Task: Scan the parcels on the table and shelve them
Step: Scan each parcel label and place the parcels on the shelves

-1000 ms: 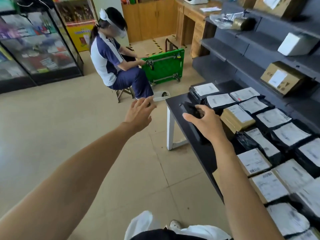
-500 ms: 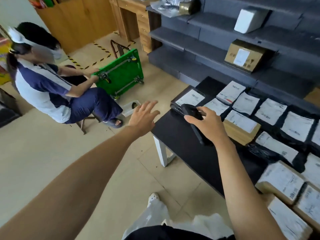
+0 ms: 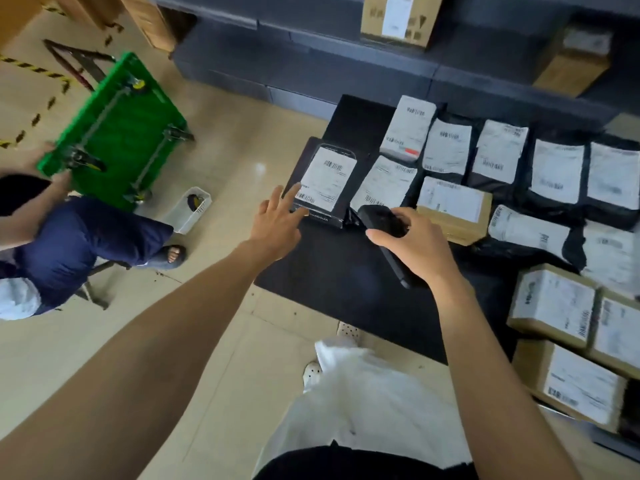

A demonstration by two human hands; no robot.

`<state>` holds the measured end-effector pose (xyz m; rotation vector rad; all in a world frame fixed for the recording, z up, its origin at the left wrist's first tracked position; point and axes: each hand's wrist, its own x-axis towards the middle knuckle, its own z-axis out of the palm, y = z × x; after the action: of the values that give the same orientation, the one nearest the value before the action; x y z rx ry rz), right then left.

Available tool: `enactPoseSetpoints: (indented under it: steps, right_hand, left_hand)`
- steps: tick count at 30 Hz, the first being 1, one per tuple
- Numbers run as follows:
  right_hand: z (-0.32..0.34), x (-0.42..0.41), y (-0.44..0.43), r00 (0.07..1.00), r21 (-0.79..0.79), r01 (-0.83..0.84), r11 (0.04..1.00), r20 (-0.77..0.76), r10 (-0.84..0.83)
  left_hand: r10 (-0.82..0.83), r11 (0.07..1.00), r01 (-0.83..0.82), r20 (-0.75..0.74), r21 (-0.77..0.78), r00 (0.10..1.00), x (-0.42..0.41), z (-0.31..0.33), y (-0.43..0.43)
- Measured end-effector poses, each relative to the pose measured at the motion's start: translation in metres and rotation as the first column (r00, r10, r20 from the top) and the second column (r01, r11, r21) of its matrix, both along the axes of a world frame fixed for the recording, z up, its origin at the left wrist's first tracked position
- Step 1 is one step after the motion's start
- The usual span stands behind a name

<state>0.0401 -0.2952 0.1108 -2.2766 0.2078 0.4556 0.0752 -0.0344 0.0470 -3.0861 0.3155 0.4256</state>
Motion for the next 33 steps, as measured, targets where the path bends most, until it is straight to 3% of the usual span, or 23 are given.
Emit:
enactPoseSetpoints:
  steps: [7,12,15,17,20,22,25,28,33]
  right_hand:
    - [-0.014,0.08,0.002,0.999,0.029,0.022,0.999,-0.032,-0.021]
    - [-0.027,0.117,0.0,0.998,0.033,0.005,0.999,-0.065,-0.003]
    - [-0.035,0.125,-0.003,0.997,0.024,-0.002,1.0,-0.08,0.004]
    - [-0.039,0.127,-0.006,0.996,0.023,-0.006,1.0,-0.093,0.008]
    - [-0.044,0.125,-0.009,0.994,0.033,0.004,0.999,-0.11,0.0]
    - [-0.046,0.123,-0.011,0.994,0.034,0.007,0.999,-0.112,-0.003]
    - [-0.044,0.119,-0.012,0.993,0.024,0.0,1.0,-0.117,0.003]
    - [-0.035,0.116,-0.01,0.994,0.02,0.0,1.0,-0.106,0.002]
    - [-0.008,0.11,0.0,0.998,0.023,0.039,0.999,-0.05,-0.037]
  left_hand:
    - [0.228,0.963,-0.242,-0.118,-0.116,0.966,0.073,-0.033,-0.001]
    - [0.221,0.97,-0.23,-0.102,-0.084,0.97,0.105,-0.057,-0.005]
    - [0.227,0.965,-0.244,-0.166,-0.094,0.96,0.115,-0.069,-0.013]
    - [0.324,0.9,-0.381,-0.259,-0.214,0.91,0.12,-0.077,-0.012]
    - [0.426,0.661,-0.59,-0.415,-0.464,0.804,0.124,-0.079,-0.007]
    - [0.451,0.57,-0.668,-0.498,-0.478,0.741,0.128,-0.082,-0.002]
    - [0.504,0.536,-0.717,-0.512,-0.446,0.696,0.132,-0.08,0.0]
    - [0.538,0.567,-0.709,-0.464,-0.42,0.704,0.134,-0.068,-0.002]
    - [0.535,0.528,-0.616,-0.335,-0.584,0.776,0.148,-0.041,0.022]
